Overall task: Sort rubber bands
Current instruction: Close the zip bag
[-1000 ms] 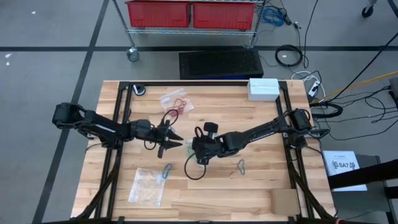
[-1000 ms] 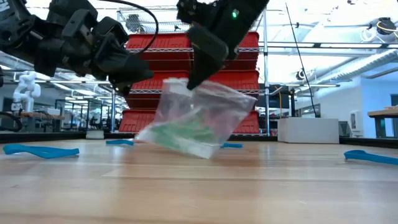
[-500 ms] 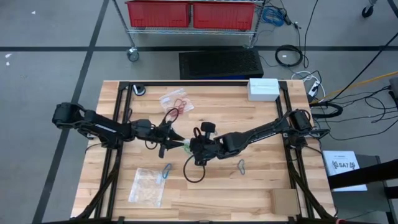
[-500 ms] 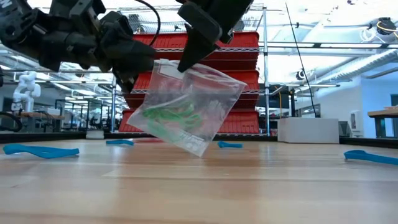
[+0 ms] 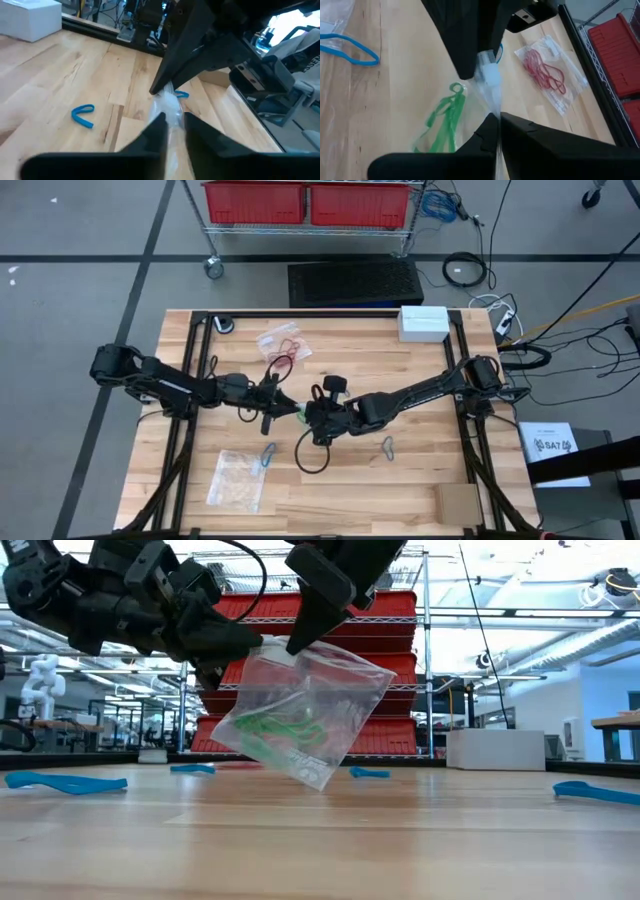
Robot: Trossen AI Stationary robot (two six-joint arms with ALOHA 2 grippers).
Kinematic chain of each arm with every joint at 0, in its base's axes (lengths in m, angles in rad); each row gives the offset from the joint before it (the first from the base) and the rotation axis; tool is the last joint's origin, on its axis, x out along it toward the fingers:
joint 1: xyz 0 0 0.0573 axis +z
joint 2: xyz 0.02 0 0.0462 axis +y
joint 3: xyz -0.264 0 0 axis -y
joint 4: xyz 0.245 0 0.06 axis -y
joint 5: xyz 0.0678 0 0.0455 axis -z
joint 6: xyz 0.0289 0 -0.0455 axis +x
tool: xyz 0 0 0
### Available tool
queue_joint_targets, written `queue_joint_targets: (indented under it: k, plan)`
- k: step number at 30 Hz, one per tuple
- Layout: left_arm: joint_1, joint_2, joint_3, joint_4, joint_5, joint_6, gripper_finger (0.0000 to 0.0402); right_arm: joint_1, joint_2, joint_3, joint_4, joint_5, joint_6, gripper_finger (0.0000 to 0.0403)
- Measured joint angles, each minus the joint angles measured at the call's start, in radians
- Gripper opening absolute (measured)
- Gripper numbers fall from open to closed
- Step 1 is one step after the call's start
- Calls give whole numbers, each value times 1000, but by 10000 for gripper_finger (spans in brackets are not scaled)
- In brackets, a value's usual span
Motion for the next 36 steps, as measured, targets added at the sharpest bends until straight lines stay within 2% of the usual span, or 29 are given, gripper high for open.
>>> queue_joint_targets:
  k: [4,10,16,21,25,29,33,36]
  plan:
    - [0,1,0,1,-4,25,10,5,0,0,-1,3,0,0]
    - [0,1,0,9,-6,79,4,17,-19,0,-10,-3,31,23]
    - [-10,1,1,-1,-12,180,3,23,-86,0,-10,-8,30,83]
    - [-29,1,1,1,-13,237,3,-2,-115,0,25,-156,57,139]
    - [-41,1,1,3,-13,261,3,-49,-105,1,48,-293,77,163]
    - [-44,1,1,-1,-13,263,2,-86,-92,0,53,-326,79,164]
    - [-44,1,1,-3,-16,262,2,-108,-91,0,88,-445,76,152]
    - [-44,1,0,-3,-16,261,2,-109,-86,0,104,-459,76,139]
